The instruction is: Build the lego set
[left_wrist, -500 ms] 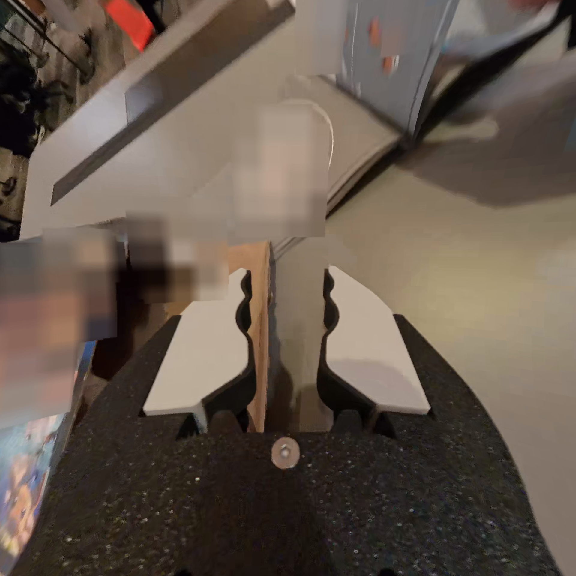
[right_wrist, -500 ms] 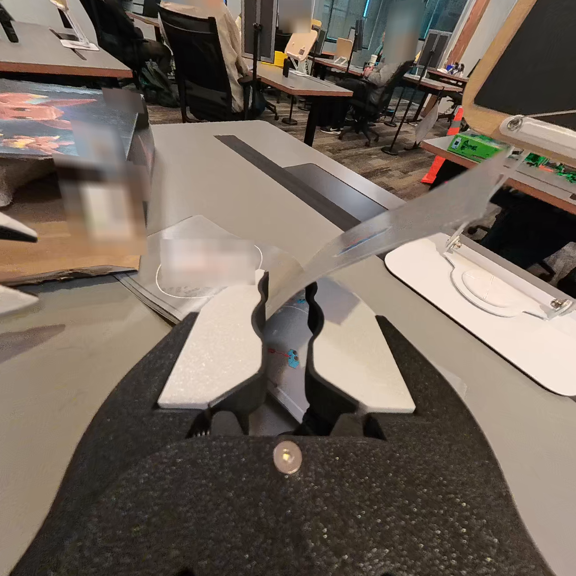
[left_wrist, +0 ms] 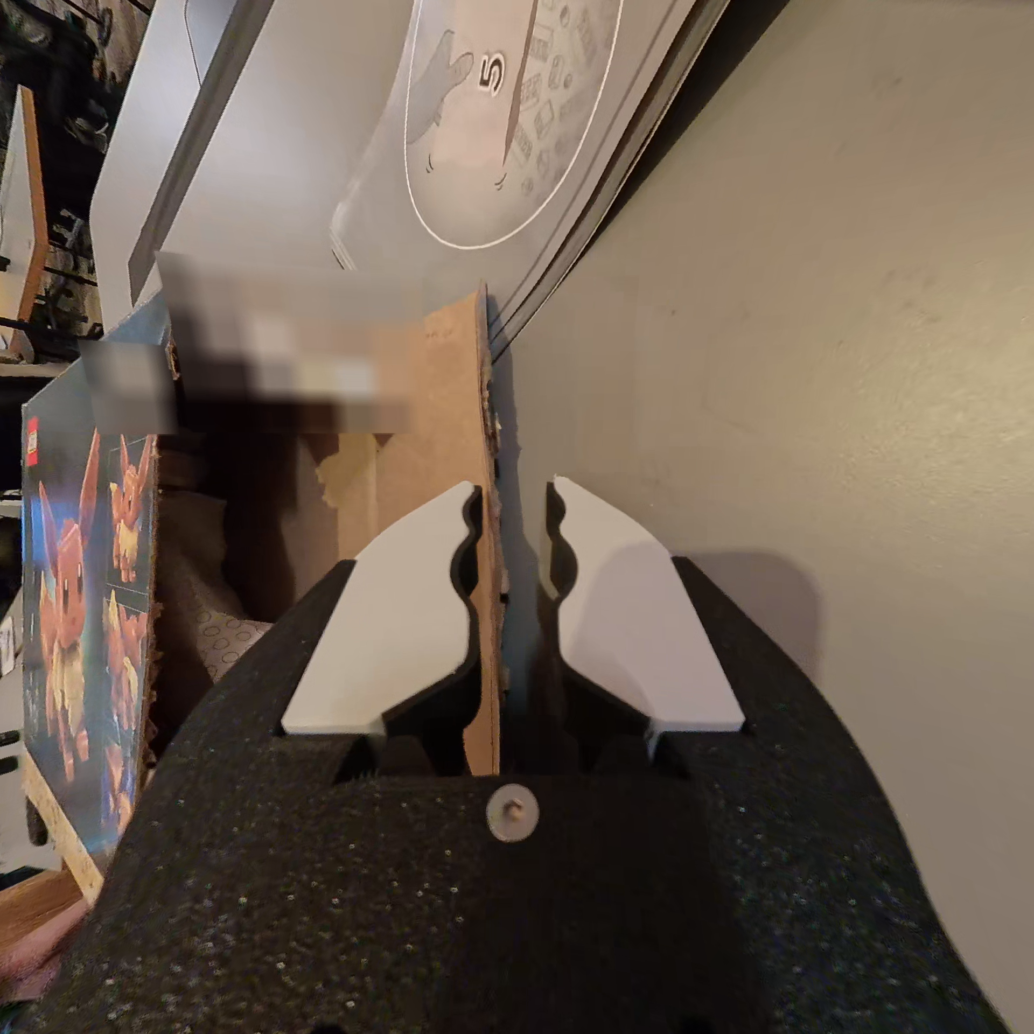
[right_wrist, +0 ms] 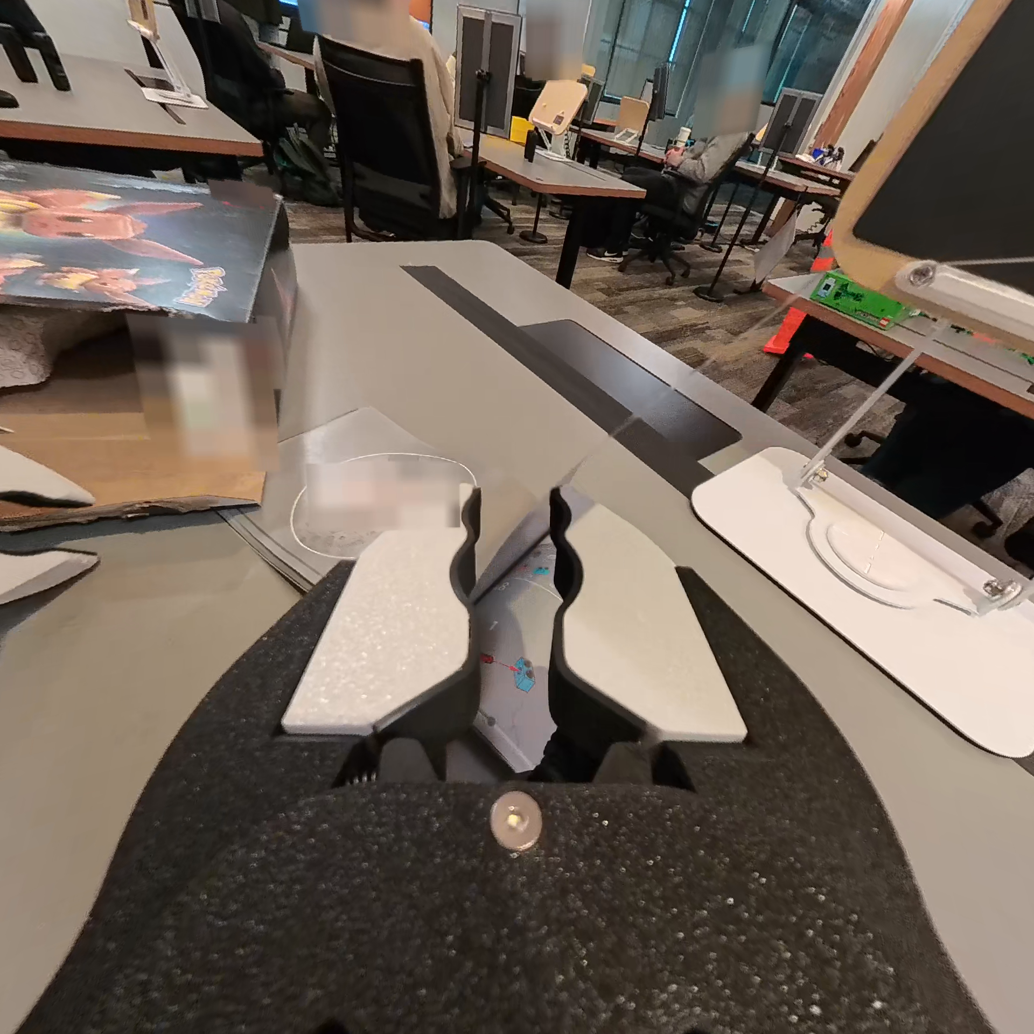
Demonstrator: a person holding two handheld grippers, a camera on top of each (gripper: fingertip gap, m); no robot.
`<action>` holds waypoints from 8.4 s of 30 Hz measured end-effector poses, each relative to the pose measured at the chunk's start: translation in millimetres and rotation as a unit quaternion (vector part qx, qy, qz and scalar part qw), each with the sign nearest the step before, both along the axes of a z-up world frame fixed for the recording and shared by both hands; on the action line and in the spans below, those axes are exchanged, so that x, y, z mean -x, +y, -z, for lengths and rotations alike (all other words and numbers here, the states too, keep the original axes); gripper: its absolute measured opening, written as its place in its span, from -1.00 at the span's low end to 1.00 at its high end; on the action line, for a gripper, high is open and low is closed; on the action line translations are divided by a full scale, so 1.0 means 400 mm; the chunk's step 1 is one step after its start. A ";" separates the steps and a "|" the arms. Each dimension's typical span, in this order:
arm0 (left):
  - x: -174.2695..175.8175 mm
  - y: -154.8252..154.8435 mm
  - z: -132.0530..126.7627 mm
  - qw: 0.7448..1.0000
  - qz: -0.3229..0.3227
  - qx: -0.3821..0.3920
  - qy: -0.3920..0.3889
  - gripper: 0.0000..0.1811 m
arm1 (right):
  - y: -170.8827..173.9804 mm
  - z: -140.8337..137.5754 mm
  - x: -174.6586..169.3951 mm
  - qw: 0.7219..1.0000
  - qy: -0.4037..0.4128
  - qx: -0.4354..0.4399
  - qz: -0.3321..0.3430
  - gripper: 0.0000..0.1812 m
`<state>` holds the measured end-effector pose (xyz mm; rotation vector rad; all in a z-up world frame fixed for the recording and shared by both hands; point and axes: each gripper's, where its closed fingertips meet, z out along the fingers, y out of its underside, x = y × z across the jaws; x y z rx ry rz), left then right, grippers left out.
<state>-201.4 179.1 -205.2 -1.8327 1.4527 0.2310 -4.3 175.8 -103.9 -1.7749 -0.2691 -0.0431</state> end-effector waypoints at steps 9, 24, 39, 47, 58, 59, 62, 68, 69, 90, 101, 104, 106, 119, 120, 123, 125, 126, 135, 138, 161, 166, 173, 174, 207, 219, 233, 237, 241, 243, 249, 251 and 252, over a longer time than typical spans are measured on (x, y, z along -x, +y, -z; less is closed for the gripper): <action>0.003 0.026 0.002 1.000 0.003 -0.006 0.011 -0.98 | 0.005 -0.002 0.022 1.000 -0.011 0.007 -0.018 -0.74; 0.034 0.035 -0.126 0.988 -0.005 0.091 -0.125 -0.98 | 0.031 0.070 0.188 0.981 -0.041 0.119 -0.146 -0.72; 0.093 0.059 -0.187 0.990 -0.015 0.068 -0.126 -0.98 | 0.010 0.181 0.244 0.949 -0.050 0.243 -0.193 -0.63; 0.058 0.047 -0.082 0.991 -0.002 0.104 -0.084 -0.98 | 0.004 0.144 0.152 0.956 -0.081 0.242 -0.147 -0.71; 0.017 0.041 -0.015 0.988 0.016 0.137 -0.067 -0.92 | 0.034 0.218 0.134 0.948 -0.054 0.285 -0.134 -0.79; 0.014 0.039 -0.015 0.987 0.017 0.140 -0.073 -0.86 | 0.034 0.213 0.136 0.949 -0.052 0.280 -0.137 -0.79; 0.009 0.037 -0.038 0.986 0.026 0.132 -0.094 -0.72 | 0.034 0.181 0.132 0.958 -0.043 0.247 -0.138 -0.79; -0.086 -0.009 -0.190 0.947 0.117 0.099 -0.284 -0.65 | -0.038 0.079 0.090 0.979 0.006 0.161 -0.128 -0.77; -0.111 -0.025 -0.217 0.929 0.134 0.106 -0.330 -0.65 | -0.061 0.070 0.082 0.980 0.020 0.152 -0.127 -0.77; -0.470 -0.147 -0.331 0.780 0.279 0.142 -0.542 -0.89 | -0.531 -0.114 -0.148 0.996 -0.005 0.081 -0.022 -0.89; -0.448 -0.186 -0.259 0.811 0.356 0.081 -0.458 -0.87 | -0.667 0.007 -0.836 0.914 -0.127 0.373 0.095 -0.88; -0.439 -0.205 -0.254 0.804 0.367 0.095 -0.457 -0.87 | -0.610 0.043 -0.884 0.911 -0.119 0.381 0.108 -0.86; -0.439 -0.220 -0.252 0.797 0.377 0.108 -0.459 -0.87 | -0.575 0.044 -0.879 0.914 -0.114 0.374 0.106 -0.86; -0.456 -0.336 -0.226 0.772 0.415 0.190 -0.443 -0.86 | -0.555 0.063 -0.817 0.903 -0.127 0.400 0.088 -0.86; -0.457 -0.337 -0.224 0.772 0.415 0.193 -0.441 -0.86 | -0.557 0.064 -0.820 0.903 -0.125 0.401 0.090 -0.86; -0.457 -0.337 -0.226 0.769 0.411 0.202 -0.446 -0.86 | -0.560 0.064 -0.828 0.903 -0.121 0.401 0.095 -0.86; -0.457 -0.335 -0.227 0.768 0.408 0.207 -0.448 -0.86 | -0.562 0.066 -0.831 0.902 -0.122 0.404 0.096 -0.86; -0.457 -0.333 -0.227 0.769 0.406 0.207 -0.448 -0.86 | -0.563 0.066 -0.831 0.901 -0.123 0.405 0.095 -0.86; -0.456 -0.311 -0.222 0.776 0.401 0.196 -0.446 -0.86 | -0.590 0.043 -0.868 0.894 -0.143 0.417 0.083 -0.86; -0.455 -0.300 -0.226 0.774 0.401 0.191 -0.452 -0.86 | -0.620 0.036 -0.887 0.892 -0.146 0.423 0.070 -0.85; -0.459 -0.304 -0.222 0.784 0.420 0.125 -0.439 -0.87 | -0.779 0.253 -0.750 0.727 -0.215 0.643 -0.106 -0.74; -0.456 -0.303 -0.224 0.782 0.420 0.128 -0.442 -0.87 | -0.791 0.277 -0.756 0.713 -0.196 0.666 -0.102 -0.74; -0.452 -0.296 -0.229 0.781 0.413 0.133 -0.450 -0.87 | -0.796 0.278 -0.749 0.716 -0.187 0.667 -0.090 -0.85; -0.452 -0.294 -0.229 0.781 0.411 0.134 -0.451 -0.87 | -0.797 0.278 -0.745 0.717 -0.188 0.666 -0.087 -0.90; -0.365 -0.258 -0.180 0.827 0.362 0.165 -0.397 -0.87 | -0.529 0.284 0.003 0.810 -0.210 0.486 -0.251 -0.91; -0.363 -0.247 -0.183 0.828 0.358 0.159 -0.402 -0.87 | -0.592 0.008 -0.338 0.866 -0.188 0.450 -0.112 -0.77; -0.375 -0.243 -0.177 0.840 0.360 0.115 -0.390 -0.87 | -0.846 0.224 -0.734 0.733 -0.177 0.653 -0.069 -0.77; -0.379 -0.242 -0.174 0.844 0.359 0.109 -0.384 -0.87 | -0.848 0.244 -0.744 0.728 -0.167 0.662 -0.060 -0.77; -0.380 -0.243 -0.174 0.844 0.361 0.107 -0.383 -0.87 | -0.856 0.263 -0.757 0.711 -0.172 0.680 -0.047 -0.77; -0.378 -0.244 -0.176 0.842 0.362 0.106 -0.385 -0.87 | -0.860 0.272 -0.763 0.703 -0.180 0.687 -0.041 -0.77; -0.376 -0.244 -0.179 0.840 0.363 0.106 -0.389 -0.87 | -0.855 0.279 -0.766 0.697 -0.187 0.691 -0.030 -0.80; -0.375 -0.243 -0.180 0.840 0.361 0.108 -0.390 -0.87 | -0.857 0.280 -0.759 0.698 -0.182 0.692 -0.036 -0.90; -0.375 -0.242 -0.180 0.840 0.360 0.109 -0.391 -0.87 | -0.857 0.280 -0.760 0.699 -0.180 0.691 -0.034 -0.90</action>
